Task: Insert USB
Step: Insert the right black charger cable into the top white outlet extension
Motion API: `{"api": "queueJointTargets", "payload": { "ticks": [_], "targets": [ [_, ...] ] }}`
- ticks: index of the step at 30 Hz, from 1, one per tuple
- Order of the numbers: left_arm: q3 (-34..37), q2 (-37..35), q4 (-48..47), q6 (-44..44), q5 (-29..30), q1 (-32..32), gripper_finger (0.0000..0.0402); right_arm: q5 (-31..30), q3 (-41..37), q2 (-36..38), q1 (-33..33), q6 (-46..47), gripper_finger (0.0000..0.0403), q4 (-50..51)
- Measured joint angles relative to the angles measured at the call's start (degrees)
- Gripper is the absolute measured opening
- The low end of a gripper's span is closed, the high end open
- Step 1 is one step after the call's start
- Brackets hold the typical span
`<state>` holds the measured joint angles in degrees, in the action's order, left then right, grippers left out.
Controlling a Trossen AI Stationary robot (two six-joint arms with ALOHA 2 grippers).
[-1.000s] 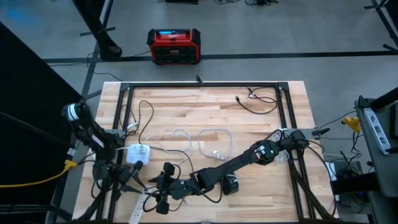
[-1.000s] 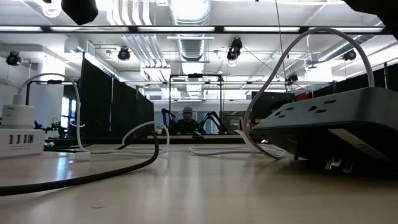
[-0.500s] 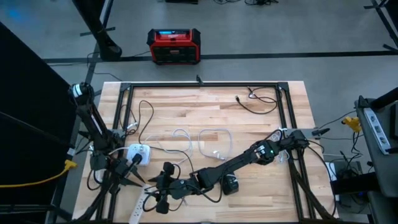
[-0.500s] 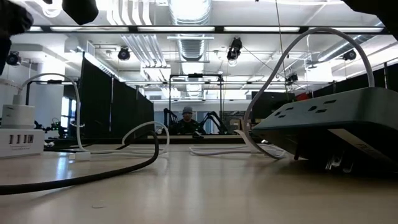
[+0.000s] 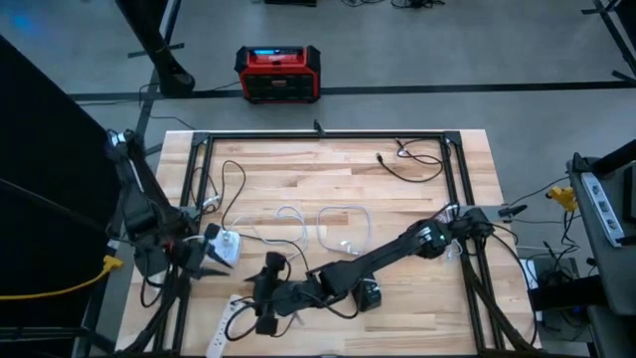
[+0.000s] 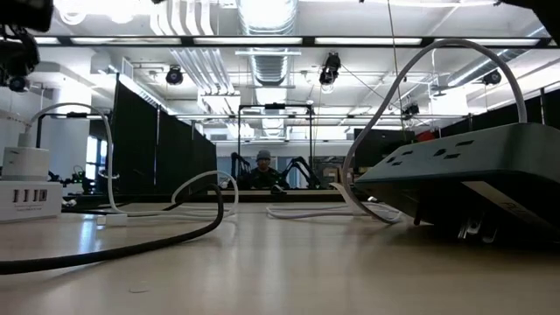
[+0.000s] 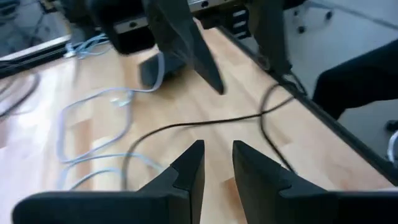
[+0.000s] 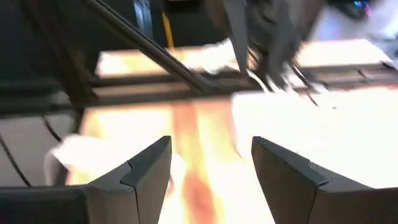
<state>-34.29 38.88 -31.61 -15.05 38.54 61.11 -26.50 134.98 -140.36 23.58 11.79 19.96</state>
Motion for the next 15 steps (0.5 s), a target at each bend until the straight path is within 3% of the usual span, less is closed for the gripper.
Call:
{"api": "queueJointTargets", "payload": {
  "ticks": [4, 10, 15],
  "targets": [
    [-2.8, -0.76, -4.54, -1.49, 0.28, -4.93, 0.007, -3.4, 0.01, 3.39, 0.19, 8.01, 0.0208, 15.02],
    [-6.19, -0.9, -16.32, -7.88, -1.02, -16.37, 0.0069, -3.75, 0.02, 5.91, 1.61, 21.29, 0.0197, 36.67],
    [-9.56, 0.24, -21.48, -9.42, -7.35, -28.39, 0.0068, -6.69, 0.02, 5.62, 4.51, 33.91, 0.018, 48.41]
  ]
}}
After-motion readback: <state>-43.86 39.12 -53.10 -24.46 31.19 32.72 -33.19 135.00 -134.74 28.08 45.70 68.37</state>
